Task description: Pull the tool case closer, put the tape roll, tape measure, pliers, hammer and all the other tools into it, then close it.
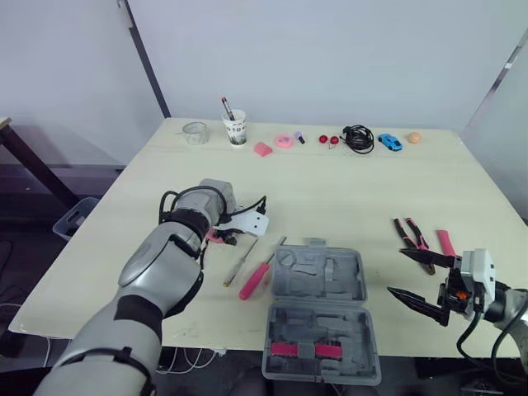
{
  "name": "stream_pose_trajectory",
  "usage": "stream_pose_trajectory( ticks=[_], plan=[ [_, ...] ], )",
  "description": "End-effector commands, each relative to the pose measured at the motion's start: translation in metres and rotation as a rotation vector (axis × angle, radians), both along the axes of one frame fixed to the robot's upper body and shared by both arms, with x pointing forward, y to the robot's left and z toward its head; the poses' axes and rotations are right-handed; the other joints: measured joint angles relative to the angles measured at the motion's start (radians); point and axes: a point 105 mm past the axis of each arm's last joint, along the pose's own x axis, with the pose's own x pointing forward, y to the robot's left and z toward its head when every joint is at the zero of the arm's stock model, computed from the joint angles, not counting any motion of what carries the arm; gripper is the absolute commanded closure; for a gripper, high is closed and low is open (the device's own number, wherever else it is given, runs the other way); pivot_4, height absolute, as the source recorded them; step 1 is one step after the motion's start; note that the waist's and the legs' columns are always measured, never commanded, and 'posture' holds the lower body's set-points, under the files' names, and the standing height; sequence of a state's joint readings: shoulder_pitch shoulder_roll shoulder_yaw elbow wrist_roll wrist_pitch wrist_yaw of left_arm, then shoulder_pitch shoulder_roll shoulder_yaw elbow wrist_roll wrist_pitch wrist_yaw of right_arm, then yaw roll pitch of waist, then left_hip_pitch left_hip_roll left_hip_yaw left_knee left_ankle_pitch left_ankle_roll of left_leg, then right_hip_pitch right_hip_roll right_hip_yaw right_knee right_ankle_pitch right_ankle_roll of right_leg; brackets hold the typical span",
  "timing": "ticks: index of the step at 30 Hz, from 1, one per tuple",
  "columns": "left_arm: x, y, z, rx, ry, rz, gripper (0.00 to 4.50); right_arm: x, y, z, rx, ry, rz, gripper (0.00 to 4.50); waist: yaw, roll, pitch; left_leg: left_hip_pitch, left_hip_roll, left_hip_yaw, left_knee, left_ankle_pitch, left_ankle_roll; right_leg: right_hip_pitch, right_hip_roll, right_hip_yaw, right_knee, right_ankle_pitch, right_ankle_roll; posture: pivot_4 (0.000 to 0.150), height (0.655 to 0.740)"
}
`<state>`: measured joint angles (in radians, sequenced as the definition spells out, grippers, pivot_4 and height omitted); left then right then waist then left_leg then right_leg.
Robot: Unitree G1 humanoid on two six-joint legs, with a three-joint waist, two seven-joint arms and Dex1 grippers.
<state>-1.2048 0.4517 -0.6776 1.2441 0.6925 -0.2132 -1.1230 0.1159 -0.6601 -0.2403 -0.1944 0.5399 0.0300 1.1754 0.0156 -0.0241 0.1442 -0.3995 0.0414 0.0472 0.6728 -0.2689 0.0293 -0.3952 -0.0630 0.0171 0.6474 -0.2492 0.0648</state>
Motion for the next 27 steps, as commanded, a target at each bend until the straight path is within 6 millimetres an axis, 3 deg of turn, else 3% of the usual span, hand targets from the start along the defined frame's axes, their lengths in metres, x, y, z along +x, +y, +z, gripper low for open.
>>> stream_pose_trajectory(
  ticks=[1, 9, 13, 21, 27],
  plan=[
    [0.003, 0.002, 0.002, 0.022, -0.030, -0.006, 4.37, -0.002, 0.006, 0.016, 0.034, -0.057, 0.051, 0.00, 0.000, 0.000, 0.000, 0.000, 0.000, 0.000, 0.000, 0.000, 0.000, 0.000, 0.000, 0.000, 0.000, 0.000, 0.000, 0.150, 0.7400],
    [0.004, 0.001, 0.011, 0.035, -0.022, -0.020, 4.47, -0.005, 0.009, 0.018, 0.074, -0.047, 0.080, 0.00, -0.002, -0.001, 0.000, 0.000, 0.000, 0.000, 0.000, 0.000, 0.000, 0.000, 0.000, 0.000, 0.000, 0.000, 0.000, 0.150, 0.7400],
    [0.006, -0.005, 0.025, 0.042, -0.019, -0.053, 4.47, -0.004, 0.006, 0.017, 0.061, -0.045, 0.077, 0.00, -0.002, -0.002, 0.001, -0.001, 0.000, 0.000, 0.000, 0.000, 0.000, 0.000, 0.000, 0.000, 0.000, 0.000, 0.000, 0.150, 0.7400],
    [-0.004, -0.049, 0.062, -0.021, 0.045, -0.221, 4.47, -0.004, 0.002, 0.018, 0.059, -0.046, 0.059, 0.00, -0.001, -0.003, 0.002, -0.002, 0.000, 0.000, 0.000, 0.000, 0.000, -0.001, 0.000, 0.000, -0.002, 0.000, 0.000, 0.150, 0.7400],
    [-0.034, -0.086, 0.067, -0.116, 0.142, -0.339, 4.47, -0.005, -0.006, 0.016, 0.040, -0.044, 0.036, 0.00, -0.004, -0.003, 0.002, -0.002, 0.000, 0.000, 0.000, 0.000, 0.000, -0.001, 0.000, 0.000, -0.002, 0.000, 0.000, 0.150, 0.7400]
  ],
)
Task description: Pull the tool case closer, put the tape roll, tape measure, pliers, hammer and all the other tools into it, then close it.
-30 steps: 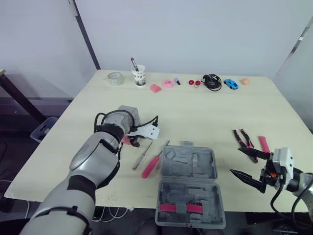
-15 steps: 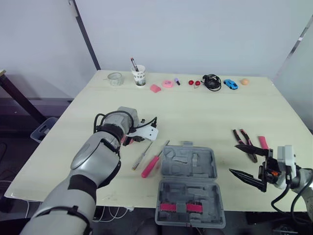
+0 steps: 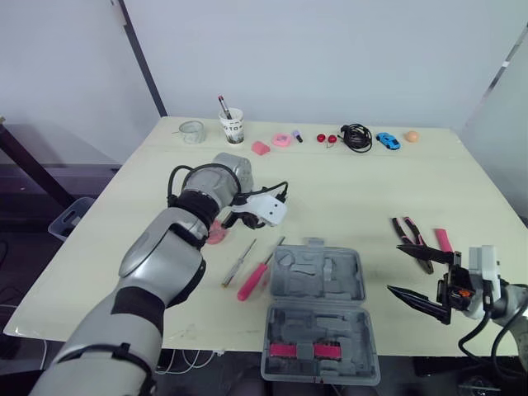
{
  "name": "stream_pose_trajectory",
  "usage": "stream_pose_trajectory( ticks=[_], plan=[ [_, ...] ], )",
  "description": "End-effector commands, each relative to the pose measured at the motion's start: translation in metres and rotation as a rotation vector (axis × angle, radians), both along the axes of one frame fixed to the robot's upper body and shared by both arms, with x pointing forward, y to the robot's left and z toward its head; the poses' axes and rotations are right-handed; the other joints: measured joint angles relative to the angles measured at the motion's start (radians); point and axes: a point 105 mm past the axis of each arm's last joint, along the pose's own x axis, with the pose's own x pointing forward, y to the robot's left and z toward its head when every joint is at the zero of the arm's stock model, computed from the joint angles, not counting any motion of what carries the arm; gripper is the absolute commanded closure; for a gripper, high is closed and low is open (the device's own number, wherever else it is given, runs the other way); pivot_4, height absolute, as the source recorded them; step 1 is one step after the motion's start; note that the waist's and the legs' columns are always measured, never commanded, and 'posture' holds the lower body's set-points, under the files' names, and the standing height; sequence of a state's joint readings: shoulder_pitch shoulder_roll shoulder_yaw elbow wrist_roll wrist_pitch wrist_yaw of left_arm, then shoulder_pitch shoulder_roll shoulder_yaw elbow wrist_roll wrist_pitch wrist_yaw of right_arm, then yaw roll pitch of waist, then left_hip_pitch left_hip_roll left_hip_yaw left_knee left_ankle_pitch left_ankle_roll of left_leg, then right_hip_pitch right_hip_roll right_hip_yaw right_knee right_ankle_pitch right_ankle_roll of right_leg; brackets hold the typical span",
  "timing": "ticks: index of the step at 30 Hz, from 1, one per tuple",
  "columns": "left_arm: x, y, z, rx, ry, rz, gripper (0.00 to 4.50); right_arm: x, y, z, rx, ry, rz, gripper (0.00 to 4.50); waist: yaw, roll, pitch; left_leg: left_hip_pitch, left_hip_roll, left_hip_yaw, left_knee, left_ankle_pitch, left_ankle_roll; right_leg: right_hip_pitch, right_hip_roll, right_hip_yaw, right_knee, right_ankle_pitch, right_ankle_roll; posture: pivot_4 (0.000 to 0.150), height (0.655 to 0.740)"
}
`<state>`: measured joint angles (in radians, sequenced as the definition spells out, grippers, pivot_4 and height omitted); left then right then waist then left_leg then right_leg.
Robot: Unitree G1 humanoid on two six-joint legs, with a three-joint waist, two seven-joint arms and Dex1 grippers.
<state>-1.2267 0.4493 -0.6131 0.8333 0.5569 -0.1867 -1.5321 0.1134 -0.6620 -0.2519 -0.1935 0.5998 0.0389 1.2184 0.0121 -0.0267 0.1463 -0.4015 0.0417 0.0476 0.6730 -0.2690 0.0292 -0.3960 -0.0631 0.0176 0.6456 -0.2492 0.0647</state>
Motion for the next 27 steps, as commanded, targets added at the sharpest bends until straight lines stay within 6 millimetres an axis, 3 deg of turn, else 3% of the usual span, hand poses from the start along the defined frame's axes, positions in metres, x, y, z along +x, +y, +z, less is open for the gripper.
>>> stream_pose_trajectory(
  ticks=[1, 5, 12, 27],
  plan=[
    [-0.015, -0.017, 0.011, -0.050, 0.025, -0.047, 4.47, -0.001, -0.007, 0.010, -0.011, -0.043, -0.011, 0.00, -0.001, 0.000, 0.000, 0.000, 0.000, 0.000, 0.000, 0.000, 0.000, 0.000, 0.000, 0.000, 0.000, 0.000, 0.000, 0.150, 0.7400],
    [-0.036, -0.033, 0.003, -0.125, 0.093, -0.063, 4.47, -0.001, -0.007, 0.009, -0.017, -0.043, -0.014, 0.00, -0.002, 0.000, 0.000, 0.001, 0.000, 0.000, 0.000, 0.000, 0.000, 0.000, 0.000, 0.001, 0.001, 0.000, 0.000, 0.150, 0.7400],
    [-0.058, -0.032, -0.018, -0.183, 0.228, 0.006, 4.47, 0.000, -0.007, 0.008, -0.021, -0.041, -0.017, 0.00, -0.001, 0.001, 0.000, 0.001, 0.000, 0.000, 0.000, 0.000, 0.000, 0.000, 0.000, 0.001, 0.001, 0.000, 0.000, 0.150, 0.7400],
    [-0.045, -0.028, -0.044, -0.176, 0.214, 0.141, 4.47, -0.002, -0.006, 0.006, -0.040, -0.032, -0.012, 0.00, 0.002, 0.001, 0.000, 0.001, 0.000, 0.000, 0.001, 0.000, 0.000, 0.000, 0.000, 0.001, 0.001, 0.000, 0.000, 0.150, 0.7400]
  ],
)
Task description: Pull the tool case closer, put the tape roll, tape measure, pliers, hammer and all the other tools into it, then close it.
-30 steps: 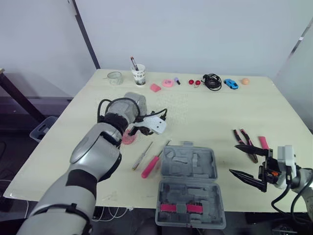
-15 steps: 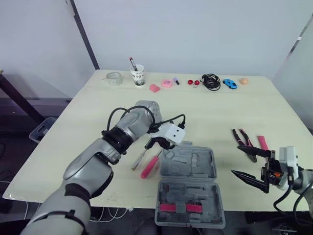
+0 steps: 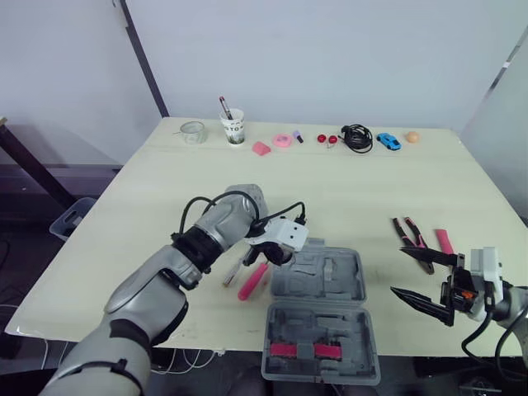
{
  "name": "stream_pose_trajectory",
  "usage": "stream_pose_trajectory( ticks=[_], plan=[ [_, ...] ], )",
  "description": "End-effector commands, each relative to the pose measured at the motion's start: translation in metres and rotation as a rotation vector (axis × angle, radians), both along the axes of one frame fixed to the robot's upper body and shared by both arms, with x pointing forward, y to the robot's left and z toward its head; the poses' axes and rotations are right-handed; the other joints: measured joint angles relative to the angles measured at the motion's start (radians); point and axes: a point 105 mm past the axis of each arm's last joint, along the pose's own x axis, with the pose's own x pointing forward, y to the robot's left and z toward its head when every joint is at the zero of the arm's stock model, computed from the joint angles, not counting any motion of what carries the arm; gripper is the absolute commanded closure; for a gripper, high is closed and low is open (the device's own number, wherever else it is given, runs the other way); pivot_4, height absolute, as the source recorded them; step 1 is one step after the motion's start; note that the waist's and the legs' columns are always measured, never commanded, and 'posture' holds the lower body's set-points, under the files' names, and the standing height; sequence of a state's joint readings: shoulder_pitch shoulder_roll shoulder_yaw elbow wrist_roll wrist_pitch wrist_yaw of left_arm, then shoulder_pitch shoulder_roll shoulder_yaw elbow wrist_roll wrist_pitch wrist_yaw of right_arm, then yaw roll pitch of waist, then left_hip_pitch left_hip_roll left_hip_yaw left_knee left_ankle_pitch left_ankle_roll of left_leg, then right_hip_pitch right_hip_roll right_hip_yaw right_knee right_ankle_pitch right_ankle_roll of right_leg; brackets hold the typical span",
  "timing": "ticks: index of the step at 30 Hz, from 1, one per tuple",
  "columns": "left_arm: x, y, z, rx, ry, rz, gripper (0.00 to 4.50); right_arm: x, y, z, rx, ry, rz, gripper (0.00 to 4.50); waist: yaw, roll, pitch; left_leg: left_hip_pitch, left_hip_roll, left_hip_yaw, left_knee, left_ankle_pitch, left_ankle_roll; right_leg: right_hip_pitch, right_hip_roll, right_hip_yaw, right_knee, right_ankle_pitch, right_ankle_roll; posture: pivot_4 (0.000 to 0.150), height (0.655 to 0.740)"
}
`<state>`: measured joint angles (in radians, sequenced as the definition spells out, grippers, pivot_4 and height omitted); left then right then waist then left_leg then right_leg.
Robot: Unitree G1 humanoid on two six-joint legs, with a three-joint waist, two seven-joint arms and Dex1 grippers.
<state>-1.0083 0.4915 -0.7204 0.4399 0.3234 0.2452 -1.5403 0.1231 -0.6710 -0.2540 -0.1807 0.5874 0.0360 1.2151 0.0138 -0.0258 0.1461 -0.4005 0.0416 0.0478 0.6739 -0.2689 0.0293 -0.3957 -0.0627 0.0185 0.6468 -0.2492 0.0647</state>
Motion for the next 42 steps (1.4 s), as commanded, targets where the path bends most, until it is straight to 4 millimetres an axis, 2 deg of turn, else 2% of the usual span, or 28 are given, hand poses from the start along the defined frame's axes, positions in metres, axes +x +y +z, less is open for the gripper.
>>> stream_pose_trajectory(
  ticks=[1, 18, 29, 32, 33, 35, 42],
  plan=[
    [0.003, -0.001, -0.001, -0.012, 0.009, 0.024, 4.47, -0.002, -0.002, 0.011, -0.024, -0.049, 0.006, 0.00, 0.000, 0.000, 0.000, 0.000, 0.000, 0.000, 0.000, 0.000, 0.000, 0.000, 0.000, 0.000, 0.000, 0.000, 0.000, 0.150, 0.7400],
    [0.022, -0.001, -0.004, -0.065, 0.036, 0.112, 4.47, -0.006, -0.001, 0.010, -0.039, -0.048, 0.004, 0.00, 0.000, 0.000, 0.000, 0.000, 0.000, 0.000, 0.000, 0.000, 0.000, 0.000, 0.000, 0.000, 0.000, 0.000, 0.000, 0.150, 0.7400],
    [0.023, -0.001, -0.006, -0.067, 0.038, 0.101, 4.47, -0.008, -0.001, 0.009, -0.044, -0.043, -0.002, 0.00, -0.001, 0.000, 0.000, 0.000, 0.000, 0.000, 0.000, 0.000, 0.000, 0.000, 0.000, 0.000, 0.000, 0.000, 0.000, 0.150, 0.7400],
    [0.024, -0.004, -0.005, -0.078, 0.030, 0.095, 3.64, -0.008, 0.000, 0.009, -0.045, -0.042, -0.002, 0.00, 0.000, 0.000, 0.000, 0.000, 0.000, 0.000, 0.000, 0.000, 0.000, 0.000, 0.000, 0.000, 0.000, 0.000, 0.000, 0.150, 0.7400],
    [0.024, -0.004, -0.004, -0.077, 0.022, 0.093, 3.61, -0.008, 0.000, 0.009, -0.046, -0.041, -0.002, 0.00, -0.001, 0.000, 0.000, 0.000, 0.000, 0.000, 0.000, 0.000, 0.000, 0.000, 0.000, 0.000, 0.000, 0.000, 0.000, 0.150, 0.7400],
    [0.024, -0.003, -0.004, -0.067, 0.020, 0.089, 2.67, -0.008, -0.001, 0.008, -0.046, -0.039, -0.003, 0.00, -0.001, 0.000, 0.000, 0.000, 0.000, 0.000, 0.000, 0.000, 0.000, 0.000, 0.000, 0.000, 0.000, 0.000, 0.000, 0.150, 0.7400],
    [0.022, -0.004, -0.001, -0.057, 0.036, 0.083, 2.67, -0.005, -0.002, 0.010, -0.035, -0.045, -0.017, 0.00, -0.001, 0.000, 0.000, 0.000, 0.000, 0.000, 0.000, 0.000, 0.000, 0.000, 0.000, 0.000, 0.000, 0.000, 0.000, 0.150, 0.7400]
  ],
)
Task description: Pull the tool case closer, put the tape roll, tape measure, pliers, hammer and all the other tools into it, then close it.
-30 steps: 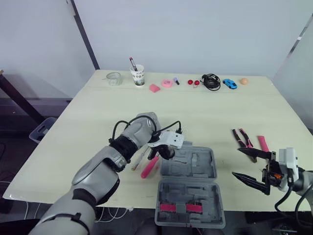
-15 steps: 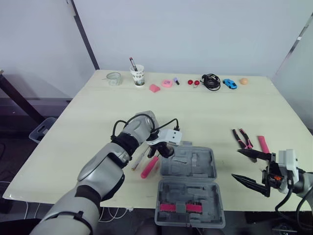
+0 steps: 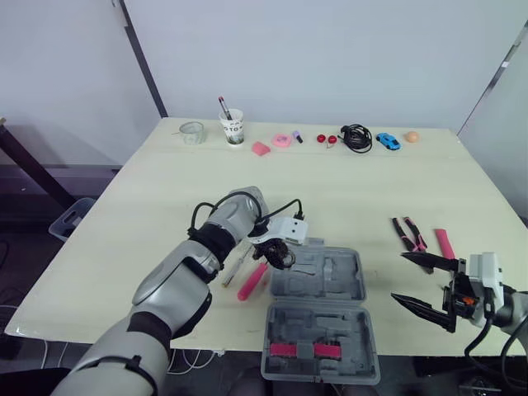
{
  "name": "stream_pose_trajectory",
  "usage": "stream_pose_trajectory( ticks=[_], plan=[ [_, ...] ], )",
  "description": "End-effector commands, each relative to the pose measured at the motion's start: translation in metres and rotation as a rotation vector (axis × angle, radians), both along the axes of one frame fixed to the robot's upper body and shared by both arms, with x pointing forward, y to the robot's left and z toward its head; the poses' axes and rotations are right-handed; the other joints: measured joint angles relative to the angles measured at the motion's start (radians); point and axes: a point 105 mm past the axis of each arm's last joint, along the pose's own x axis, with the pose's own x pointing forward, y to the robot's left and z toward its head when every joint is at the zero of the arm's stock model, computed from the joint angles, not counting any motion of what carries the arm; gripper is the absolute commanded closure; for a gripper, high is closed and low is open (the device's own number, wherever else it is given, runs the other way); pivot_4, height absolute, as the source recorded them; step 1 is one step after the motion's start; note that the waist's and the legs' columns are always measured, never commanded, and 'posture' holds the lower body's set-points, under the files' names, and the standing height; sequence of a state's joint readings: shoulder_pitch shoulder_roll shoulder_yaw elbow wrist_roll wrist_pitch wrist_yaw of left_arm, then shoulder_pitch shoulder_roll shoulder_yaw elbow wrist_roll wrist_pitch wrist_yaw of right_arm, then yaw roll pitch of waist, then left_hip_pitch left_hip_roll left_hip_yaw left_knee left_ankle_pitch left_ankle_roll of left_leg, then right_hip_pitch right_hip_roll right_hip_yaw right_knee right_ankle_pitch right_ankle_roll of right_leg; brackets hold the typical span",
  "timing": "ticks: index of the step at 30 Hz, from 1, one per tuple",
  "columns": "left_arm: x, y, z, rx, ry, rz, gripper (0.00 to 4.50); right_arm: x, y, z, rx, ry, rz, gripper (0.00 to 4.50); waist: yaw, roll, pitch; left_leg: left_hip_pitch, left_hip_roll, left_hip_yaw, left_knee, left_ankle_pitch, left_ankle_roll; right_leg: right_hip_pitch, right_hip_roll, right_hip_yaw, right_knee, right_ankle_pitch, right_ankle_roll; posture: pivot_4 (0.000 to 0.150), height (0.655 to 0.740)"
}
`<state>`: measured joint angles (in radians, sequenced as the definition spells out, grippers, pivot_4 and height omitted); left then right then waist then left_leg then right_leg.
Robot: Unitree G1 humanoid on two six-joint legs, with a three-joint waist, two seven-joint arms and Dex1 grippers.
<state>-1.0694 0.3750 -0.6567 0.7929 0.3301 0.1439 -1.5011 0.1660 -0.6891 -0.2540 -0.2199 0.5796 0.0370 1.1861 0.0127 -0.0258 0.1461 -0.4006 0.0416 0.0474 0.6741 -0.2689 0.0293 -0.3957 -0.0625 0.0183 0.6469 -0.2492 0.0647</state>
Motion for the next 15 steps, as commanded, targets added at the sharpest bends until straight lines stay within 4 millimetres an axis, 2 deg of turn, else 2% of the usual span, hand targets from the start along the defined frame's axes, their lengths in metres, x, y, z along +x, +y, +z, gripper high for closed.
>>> stream_pose_trajectory(
  ticks=[1, 9, 13, 15],
  plan=[
    [0.004, -0.007, 0.016, -0.009, -0.047, -0.030, 2.67, 0.001, -0.002, 0.012, -0.008, -0.055, -0.003, 0.00, 0.000, 0.000, 0.000, 0.000, 0.000, 0.000, 0.000, 0.000, 0.000, 0.000, 0.000, 0.000, 0.000, 0.000, 0.000, 0.150, 0.7400],
    [0.000, -0.017, 0.039, -0.115, -0.050, -0.064, 2.67, 0.001, -0.002, 0.011, -0.005, -0.056, -0.010, 0.00, 0.000, 0.000, 0.000, 0.000, 0.000, 0.000, 0.000, 0.000, 0.000, 0.000, 0.000, 0.000, 0.000, 0.000, 0.000, 0.150, 0.7400],
    [0.004, -0.011, 0.046, -0.181, -0.090, -0.064, 2.67, 0.000, -0.001, 0.011, -0.002, -0.056, -0.012, 0.00, -0.001, 0.000, 0.000, 0.000, 0.000, 0.000, 0.000, 0.000, 0.000, 0.000, 0.000, 0.000, 0.000, 0.000, 0.000, 0.150, 0.7400],
    [0.007, -0.008, 0.050, -0.275, -0.100, -0.027, 2.67, 0.000, -0.001, 0.010, 0.002, -0.059, -0.018, 0.00, -0.001, 0.000, 0.000, 0.000, 0.000, 0.000, 0.000, 0.000, 0.000, 0.000, 0.000, 0.000, 0.000, 0.000, 0.000, 0.150, 0.7400]
  ],
)
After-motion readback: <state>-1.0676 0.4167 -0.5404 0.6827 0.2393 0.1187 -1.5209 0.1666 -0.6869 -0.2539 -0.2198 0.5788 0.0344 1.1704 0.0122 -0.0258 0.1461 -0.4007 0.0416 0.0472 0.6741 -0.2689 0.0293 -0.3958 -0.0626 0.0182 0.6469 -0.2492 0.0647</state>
